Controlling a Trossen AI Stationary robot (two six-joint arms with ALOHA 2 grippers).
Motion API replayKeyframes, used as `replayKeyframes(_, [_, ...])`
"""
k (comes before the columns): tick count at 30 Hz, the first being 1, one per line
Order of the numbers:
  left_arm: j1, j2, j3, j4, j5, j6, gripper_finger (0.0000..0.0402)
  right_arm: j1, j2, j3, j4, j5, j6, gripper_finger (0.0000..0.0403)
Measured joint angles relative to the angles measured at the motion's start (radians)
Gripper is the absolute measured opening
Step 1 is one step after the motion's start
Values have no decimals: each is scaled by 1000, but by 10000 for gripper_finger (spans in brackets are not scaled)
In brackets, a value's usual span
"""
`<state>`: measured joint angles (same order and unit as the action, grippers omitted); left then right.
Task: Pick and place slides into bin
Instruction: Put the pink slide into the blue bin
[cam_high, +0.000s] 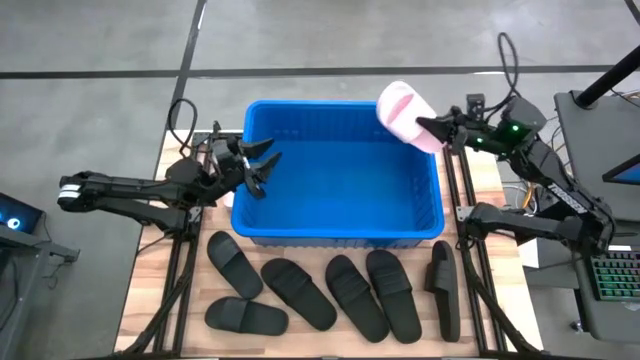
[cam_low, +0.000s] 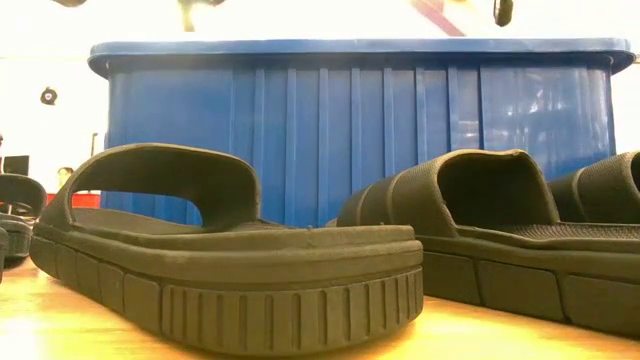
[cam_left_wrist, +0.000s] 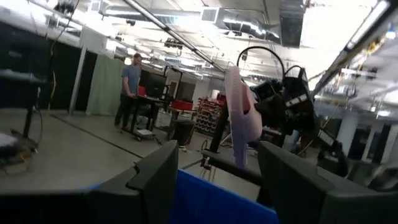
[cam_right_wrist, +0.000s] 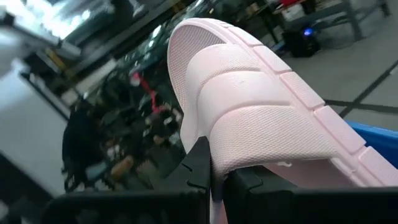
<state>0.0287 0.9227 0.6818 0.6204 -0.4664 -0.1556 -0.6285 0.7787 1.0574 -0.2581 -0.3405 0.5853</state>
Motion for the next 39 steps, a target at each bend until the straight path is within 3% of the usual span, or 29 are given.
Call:
replayKeyframes(8, [44, -7, 30, -123, 44, -183, 207, 110, 182, 163, -122, 5, -124, 11])
replayKeyframes(12, [80, -5, 103, -287, 172, -181, 207, 143, 277, 260, -225, 11, -166, 11])
replayKeyframes(16, [104, 25, 162, -336, 263, -171, 207, 175, 350, 337, -244, 11, -210, 11])
replayKeyframes(24, [140, 90, 219, -332, 266, -167, 207, 180, 426, 441, -321, 45, -258, 11])
replayKeyframes(39, [151, 311, 356, -332, 265, -179, 207, 229, 464, 444, -366, 55, -347, 12])
